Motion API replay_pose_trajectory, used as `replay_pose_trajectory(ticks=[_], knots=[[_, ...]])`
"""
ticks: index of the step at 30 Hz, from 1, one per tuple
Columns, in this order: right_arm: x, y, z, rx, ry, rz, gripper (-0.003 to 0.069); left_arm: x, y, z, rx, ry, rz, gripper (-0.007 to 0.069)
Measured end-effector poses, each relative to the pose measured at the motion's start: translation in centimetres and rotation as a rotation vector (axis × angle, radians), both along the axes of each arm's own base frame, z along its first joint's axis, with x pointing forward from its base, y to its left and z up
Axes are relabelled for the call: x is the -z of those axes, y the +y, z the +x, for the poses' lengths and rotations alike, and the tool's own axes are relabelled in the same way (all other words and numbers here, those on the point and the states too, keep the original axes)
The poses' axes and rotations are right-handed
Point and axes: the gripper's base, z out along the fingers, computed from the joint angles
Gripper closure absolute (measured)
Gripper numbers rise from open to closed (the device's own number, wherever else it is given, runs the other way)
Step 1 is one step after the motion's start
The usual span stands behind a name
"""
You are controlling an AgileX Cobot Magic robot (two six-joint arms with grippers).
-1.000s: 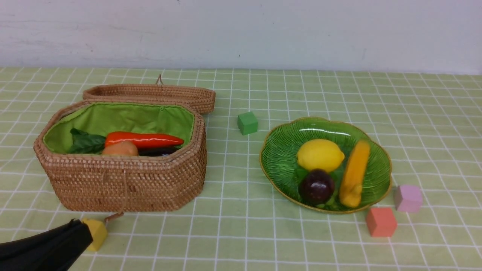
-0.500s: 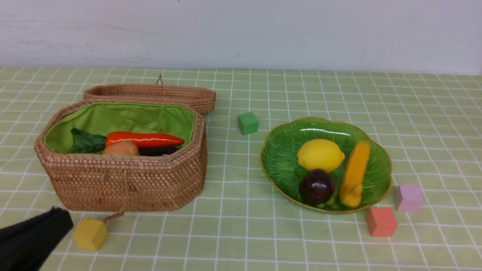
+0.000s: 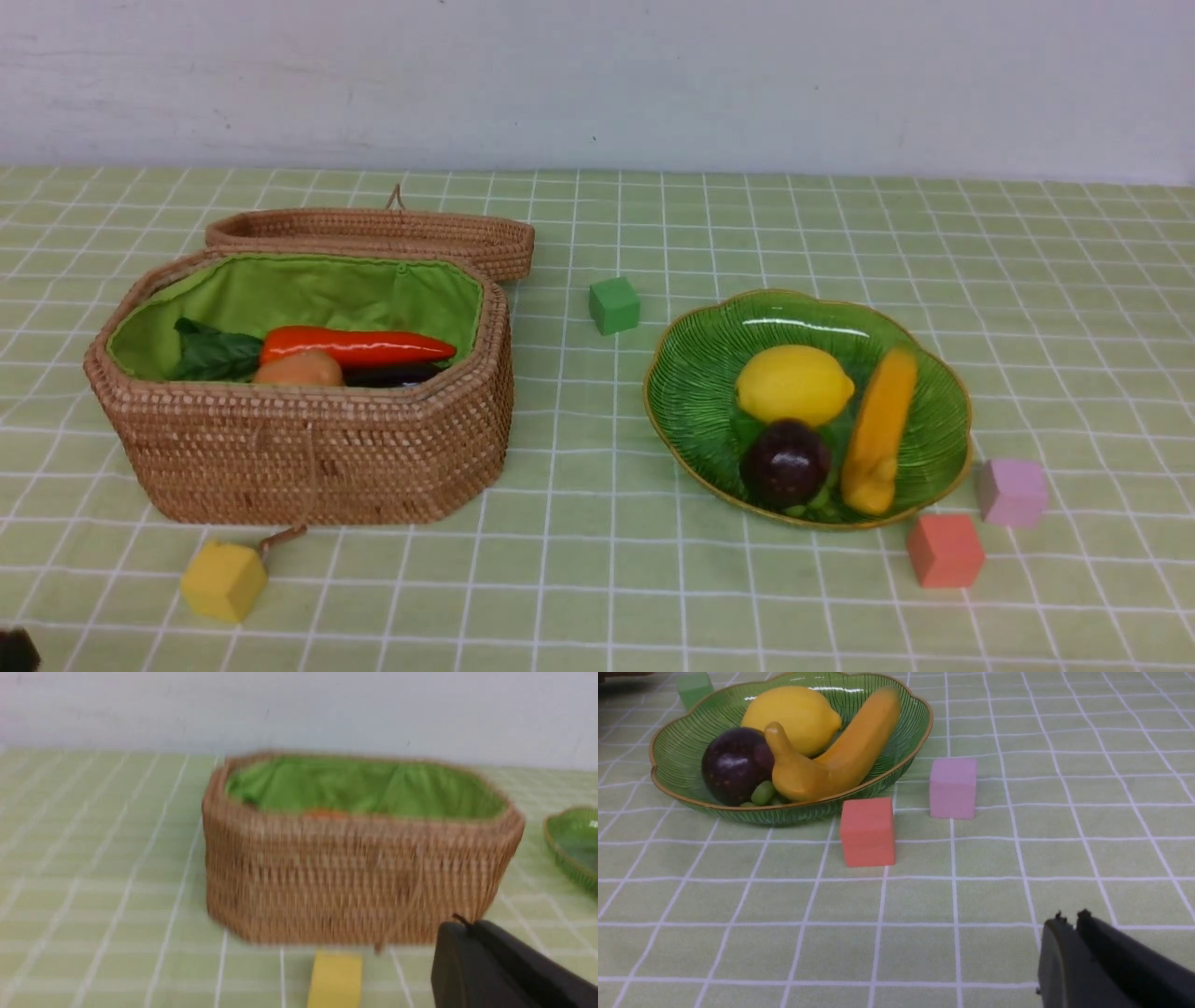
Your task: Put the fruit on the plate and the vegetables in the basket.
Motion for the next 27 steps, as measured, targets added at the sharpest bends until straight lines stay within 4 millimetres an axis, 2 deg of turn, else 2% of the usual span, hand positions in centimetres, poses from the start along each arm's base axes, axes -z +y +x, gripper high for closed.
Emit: replay_pose_trajectory(ticks=[2,5,27], knots=[[0.0,0.0,0.0,0.0,0.0,0.0,0.0617,1.6,-0.1,-0.2,0.009,0.101,-0.032,0.0637],[0.0,0.0,0.0,0.0,0.001,0.0,0.0617,2.7,-0.2,-0.5,0.014,0.204,-0.048,0.0637],[0.0,0.0,0.0,-0.001,0.001,-0.003,0.06,2.7,-0.2,-0.5,0.003,0.213,-0.095,0.0637]])
